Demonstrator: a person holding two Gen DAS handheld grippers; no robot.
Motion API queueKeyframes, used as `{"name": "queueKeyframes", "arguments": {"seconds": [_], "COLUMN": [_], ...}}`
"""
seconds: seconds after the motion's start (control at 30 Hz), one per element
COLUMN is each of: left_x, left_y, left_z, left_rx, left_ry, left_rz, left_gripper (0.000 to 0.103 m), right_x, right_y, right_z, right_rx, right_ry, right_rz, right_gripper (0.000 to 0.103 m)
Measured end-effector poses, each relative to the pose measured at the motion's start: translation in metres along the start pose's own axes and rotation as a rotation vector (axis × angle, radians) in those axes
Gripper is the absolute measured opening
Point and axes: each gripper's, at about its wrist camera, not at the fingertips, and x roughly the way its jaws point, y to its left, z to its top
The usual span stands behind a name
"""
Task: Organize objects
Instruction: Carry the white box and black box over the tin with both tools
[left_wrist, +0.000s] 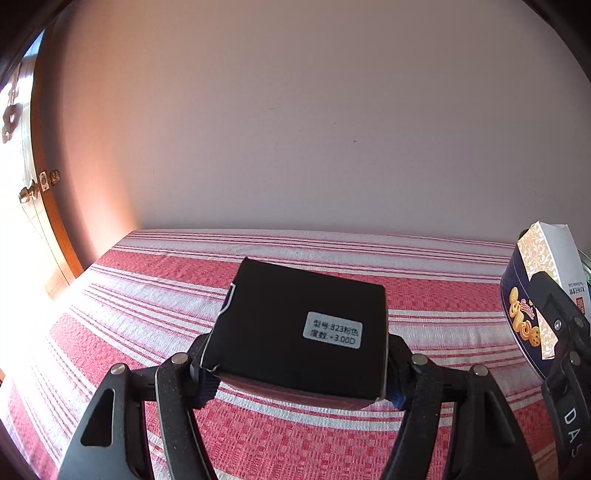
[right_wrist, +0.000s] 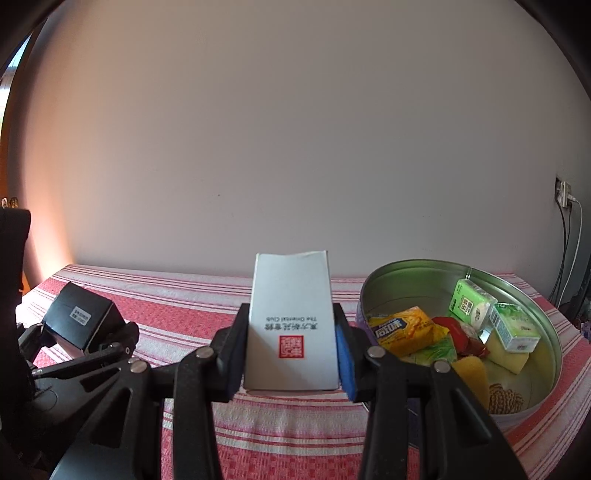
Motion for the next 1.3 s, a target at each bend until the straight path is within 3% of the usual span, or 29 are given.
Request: {"name": "queueKeyframes", "arguments": {"seconds": [0.17,0.6,1.3], "left_x": [-0.006,-0.04,-0.049], "left_y": [0.0,-0.03,-0.056], "left_z": [-0.008,-0.024,-0.033], "left_rx": [-0.018,-0.015,0.018], "left_ry": [0.021,0.023,0.031], "left_rz": [-0.037,-0.023,-0.048], "left_gripper": [0.07,0.07,0.07], "right_x": [-0.008,-0.025,-0.04], "right_y": [-0.004,-0.023,-0.053], "right_z": [-0.006,-0.023,-0.03], "right_rx": [-0.007,-0.029,-0.054], "right_ry": [-0.003,-0.003,-0.003], "right_rz": [0.0,0.007,0.014], "right_gripper": [0.041,0.041,0.041]}}
